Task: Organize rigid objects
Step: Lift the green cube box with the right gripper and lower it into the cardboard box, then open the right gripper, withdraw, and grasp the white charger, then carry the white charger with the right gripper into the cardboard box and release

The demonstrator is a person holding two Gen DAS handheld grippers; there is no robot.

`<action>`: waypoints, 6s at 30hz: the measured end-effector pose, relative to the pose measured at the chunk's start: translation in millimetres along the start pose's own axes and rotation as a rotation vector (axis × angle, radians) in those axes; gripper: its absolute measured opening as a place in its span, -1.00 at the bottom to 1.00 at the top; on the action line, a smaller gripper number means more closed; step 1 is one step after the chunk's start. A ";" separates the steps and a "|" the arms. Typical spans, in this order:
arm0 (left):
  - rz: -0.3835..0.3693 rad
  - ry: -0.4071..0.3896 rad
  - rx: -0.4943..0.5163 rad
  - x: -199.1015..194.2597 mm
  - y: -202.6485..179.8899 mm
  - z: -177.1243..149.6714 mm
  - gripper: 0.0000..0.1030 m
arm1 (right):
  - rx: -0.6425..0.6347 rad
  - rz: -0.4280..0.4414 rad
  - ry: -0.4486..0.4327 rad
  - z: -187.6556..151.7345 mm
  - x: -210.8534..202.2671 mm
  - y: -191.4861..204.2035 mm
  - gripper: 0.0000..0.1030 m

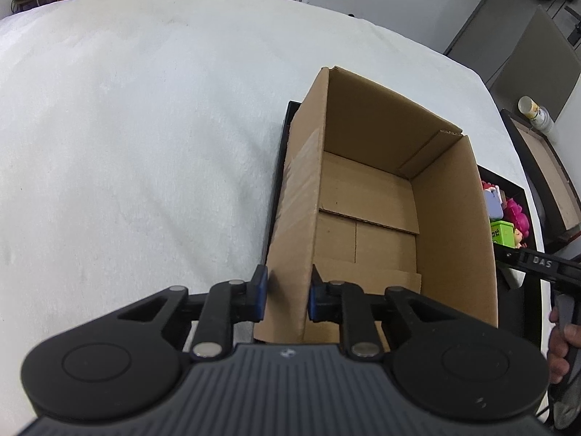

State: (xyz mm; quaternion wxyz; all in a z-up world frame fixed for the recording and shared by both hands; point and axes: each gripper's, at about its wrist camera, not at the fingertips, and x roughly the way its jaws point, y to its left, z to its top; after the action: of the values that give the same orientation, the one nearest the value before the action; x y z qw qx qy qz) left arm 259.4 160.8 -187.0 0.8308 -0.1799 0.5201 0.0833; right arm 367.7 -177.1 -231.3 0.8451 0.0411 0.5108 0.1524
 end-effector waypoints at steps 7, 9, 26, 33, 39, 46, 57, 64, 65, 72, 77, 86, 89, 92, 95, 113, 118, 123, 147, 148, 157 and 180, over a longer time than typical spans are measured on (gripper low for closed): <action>0.001 -0.021 0.004 -1.3 -0.8 -2.7 -0.62 | -0.012 0.017 -0.035 -0.3 -30.2 10.1 -0.06; 0.002 -0.028 0.009 -2.1 -0.7 -4.7 -0.62 | -0.013 0.027 -0.051 0.7 -39.2 12.8 -0.06; -0.044 0.010 -0.019 3.3 -1.5 -8.9 -0.63 | -0.015 0.120 -0.135 25.1 -83.7 53.2 -0.06; -0.062 0.000 -0.004 4.5 -3.0 -7.9 -0.63 | -0.048 0.179 -0.140 36.4 -80.2 84.9 -0.06; -0.076 0.008 0.002 5.5 -1.8 -7.0 -0.62 | -0.081 0.221 -0.110 39.7 -66.5 112.6 -0.05; -0.093 0.036 -0.013 8.2 -2.7 -6.1 -0.61 | -0.106 0.225 -0.053 35.8 -39.3 135.3 -0.05; -0.122 0.053 -0.009 10.7 -3.1 -6.6 -0.59 | -0.126 0.209 -0.010 34.0 -12.4 154.9 -0.05; -0.137 0.050 -0.029 10.9 -0.1 -5.9 -0.57 | -0.159 0.180 -0.011 34.8 -5.8 166.8 -0.05; -0.138 0.050 -0.031 11.0 -0.2 -5.7 -0.57 | -0.156 0.182 -0.005 35.7 -3.2 167.7 -0.05; -0.145 0.052 -0.056 11.4 4.7 -5.2 -0.56 | -0.170 0.205 0.026 31.3 8.0 178.1 -0.02; -0.141 0.051 -0.051 10.8 4.8 -5.8 -0.56 | -0.139 0.218 0.010 33.7 -11.4 164.7 -0.01; -0.118 0.060 -0.049 12.1 -3.4 -3.7 -0.56 | -0.143 0.210 -0.007 32.2 -41.6 140.5 0.21; -0.110 0.069 -0.062 14.1 -3.8 -0.7 -0.56 | -0.150 0.199 -0.009 31.5 -47.0 140.3 0.27; -0.105 0.072 -0.069 16.8 -4.3 0.5 -0.56 | -0.149 0.187 -0.004 31.4 -50.8 140.0 0.28; -0.100 0.073 -0.072 18.8 -4.1 0.9 -0.56 | -0.144 0.181 0.004 30.6 -56.2 133.8 0.31; -0.047 0.062 -0.128 14.4 6.8 3.1 -0.56 | -0.088 0.083 -0.039 26.6 -86.4 54.1 0.46; -0.042 0.066 -0.124 12.9 7.5 3.2 -0.55 | -0.065 0.047 -0.035 18.7 -82.3 28.7 0.46; -0.041 0.066 -0.117 8.6 4.2 5.6 -0.52 | -0.049 0.014 -0.025 10.0 -74.9 8.3 0.46; -0.040 0.040 -0.093 7.9 4.1 2.7 -0.61 | -0.144 -0.108 0.014 6.7 -16.2 -44.4 0.32; -0.040 0.040 -0.094 7.8 4.1 2.7 -0.61 | -0.155 -0.112 0.016 7.3 -13.5 -45.3 0.32; -0.049 0.051 -0.095 7.0 4.0 3.5 -0.60 | -0.217 -0.103 0.056 9.6 5.7 -49.6 0.02; -0.065 0.062 -0.106 9.1 4.2 -0.4 -0.60 | -0.224 -0.063 0.065 10.9 -32.9 -14.0 -0.29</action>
State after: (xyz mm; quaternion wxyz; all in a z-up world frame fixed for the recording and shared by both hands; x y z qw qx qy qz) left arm 261.8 164.1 -196.2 0.8057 -0.2432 0.5344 0.0781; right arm 366.0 -199.4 -201.3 0.8318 -0.0747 0.5187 0.1833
